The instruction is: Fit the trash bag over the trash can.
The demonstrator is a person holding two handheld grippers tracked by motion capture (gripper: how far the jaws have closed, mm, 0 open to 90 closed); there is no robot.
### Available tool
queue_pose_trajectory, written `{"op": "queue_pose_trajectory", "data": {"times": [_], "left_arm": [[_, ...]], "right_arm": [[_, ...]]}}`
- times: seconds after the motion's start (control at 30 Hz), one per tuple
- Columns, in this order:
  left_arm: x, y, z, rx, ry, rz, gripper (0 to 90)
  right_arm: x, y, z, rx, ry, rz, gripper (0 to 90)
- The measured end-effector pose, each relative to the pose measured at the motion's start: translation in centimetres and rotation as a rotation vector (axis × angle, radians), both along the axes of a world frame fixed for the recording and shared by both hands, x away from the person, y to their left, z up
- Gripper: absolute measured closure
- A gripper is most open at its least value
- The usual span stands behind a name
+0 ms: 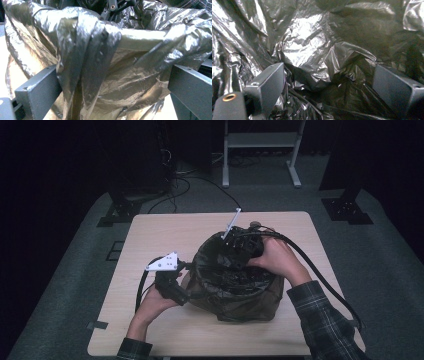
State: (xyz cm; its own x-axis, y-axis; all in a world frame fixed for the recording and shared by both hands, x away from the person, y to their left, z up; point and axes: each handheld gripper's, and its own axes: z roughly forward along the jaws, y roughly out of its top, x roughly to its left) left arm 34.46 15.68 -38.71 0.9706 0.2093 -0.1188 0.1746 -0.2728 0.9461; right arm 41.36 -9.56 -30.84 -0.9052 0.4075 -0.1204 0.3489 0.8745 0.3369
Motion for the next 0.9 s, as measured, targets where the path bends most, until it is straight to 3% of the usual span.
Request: {"op": "queue_pose_trajectory", "data": {"times": [0.07, 0.13, 0.43, 0.53, 0.57, 0.6, 0.9], "left_arm": [[0.0, -0.1, 0.0, 0.004, 0.0, -0.001, 0.0], [0.0, -0.1, 0.0, 0.005, 0.0, 0.0, 0.0], [-0.1, 0.8, 0.4, 0.011, -0.004, 0.025, 0.0], [-0.1, 1.4, 0.7, 0.006, -0.006, 0.037, 0.0], [-0.1, 1.4, 0.7, 0.006, -0.006, 0.037, 0.0], [-0.1, 1.7, 0.8, 0.01, -0.011, 0.043, 0.0], [-0.5, 3.3, 1.3, 0.044, -0.011, 0.078, 0.0]], "right_arm": [[0.0, 0.0, -0.1, -0.013, -0.004, -0.004, 10.0], [-0.1, -0.1, 0.1, 0.008, -0.004, 0.004, 10.0], [-1.5, -1.5, 2.9, 0.176, -0.049, 0.035, 10.0], [-2.0, -2.7, 3.7, 0.26, -0.06, 0.044, 10.0], [-2.0, -2.7, 3.7, 0.26, -0.06, 0.044, 10.0], [-2.6, -3.9, 4.1, 0.298, -0.083, 0.036, 9.9], [-4.3, -8.7, 4.7, 0.419, -0.149, -0.01, 9.9]]}}
